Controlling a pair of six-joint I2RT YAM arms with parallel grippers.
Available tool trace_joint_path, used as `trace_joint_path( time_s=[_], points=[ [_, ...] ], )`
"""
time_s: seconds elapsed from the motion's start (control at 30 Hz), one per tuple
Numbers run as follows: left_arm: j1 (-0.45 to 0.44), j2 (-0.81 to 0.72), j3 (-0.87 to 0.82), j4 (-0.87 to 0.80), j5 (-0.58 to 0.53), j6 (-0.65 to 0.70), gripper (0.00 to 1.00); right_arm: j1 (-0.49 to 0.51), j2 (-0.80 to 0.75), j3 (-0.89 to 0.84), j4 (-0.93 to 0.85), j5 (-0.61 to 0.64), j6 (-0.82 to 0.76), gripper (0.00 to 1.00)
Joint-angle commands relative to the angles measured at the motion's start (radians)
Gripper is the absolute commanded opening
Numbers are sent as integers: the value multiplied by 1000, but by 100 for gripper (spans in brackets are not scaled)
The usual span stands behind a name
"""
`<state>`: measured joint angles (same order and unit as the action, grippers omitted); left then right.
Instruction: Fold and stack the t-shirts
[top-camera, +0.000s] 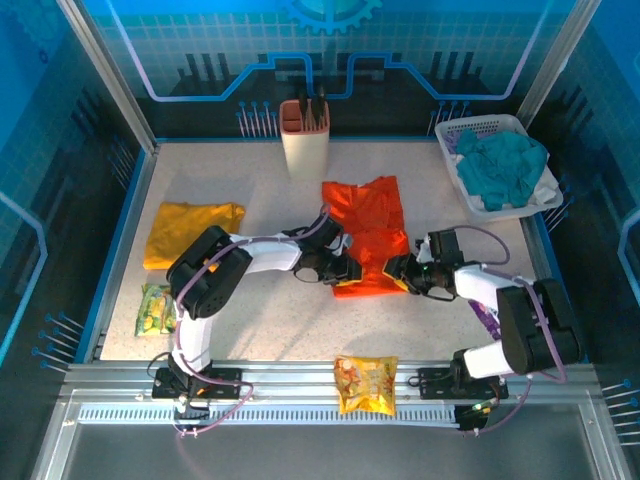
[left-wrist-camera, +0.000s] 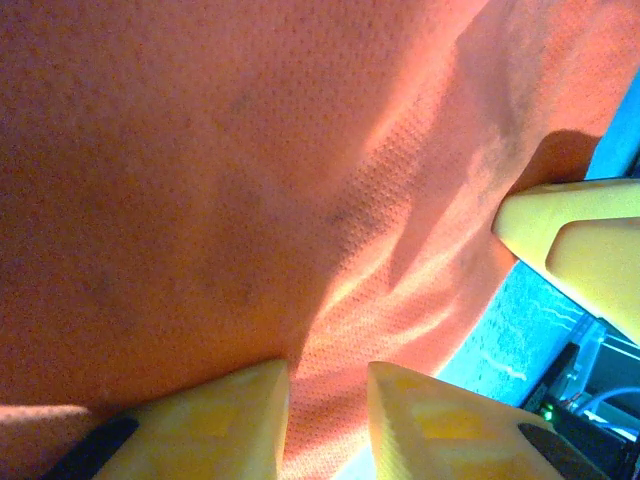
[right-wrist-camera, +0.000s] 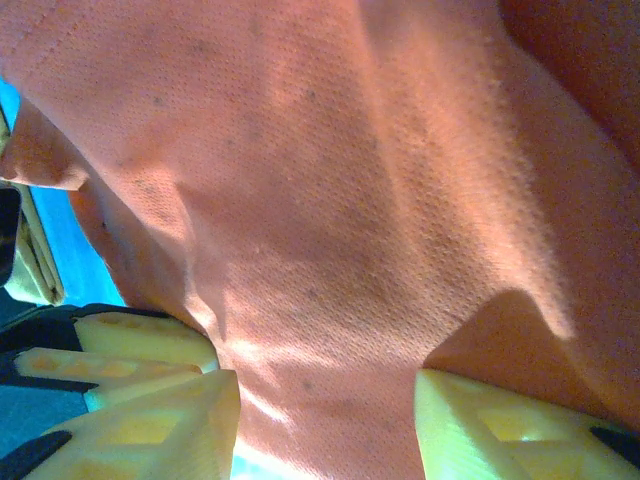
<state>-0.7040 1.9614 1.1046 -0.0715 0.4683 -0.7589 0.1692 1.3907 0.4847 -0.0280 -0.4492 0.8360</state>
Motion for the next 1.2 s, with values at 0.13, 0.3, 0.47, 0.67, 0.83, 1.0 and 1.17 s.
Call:
trace_joint_path(
  time_s=[0.13,0.3,0.47,0.67,0.83,1.0,1.17],
  points=[
    [-55,-102,-158,-15,-53,-102,30,65,-270,-115,-226,101,90,54],
    [-29,-136,-64,-155,-68,-18,38,65,-395,-22,-383,174,38,61],
    [26,-161,22,-207,-24,27,40,42,-365,103,-420,176,-42,71],
    [110,-210,85,-309,-30,107,40,45,-209,250,-386,112,-127,83],
    [171,-215,83,-338,-48,133,39,75,-80,316,-293,63,-145,94],
    [165,-169,112,-311,-19,117,37,91,63,334,-123,-86,-86,96],
    [158,-107,118,-245,9,81,36,108,173,359,-71,-80,-92,97]
  ],
)
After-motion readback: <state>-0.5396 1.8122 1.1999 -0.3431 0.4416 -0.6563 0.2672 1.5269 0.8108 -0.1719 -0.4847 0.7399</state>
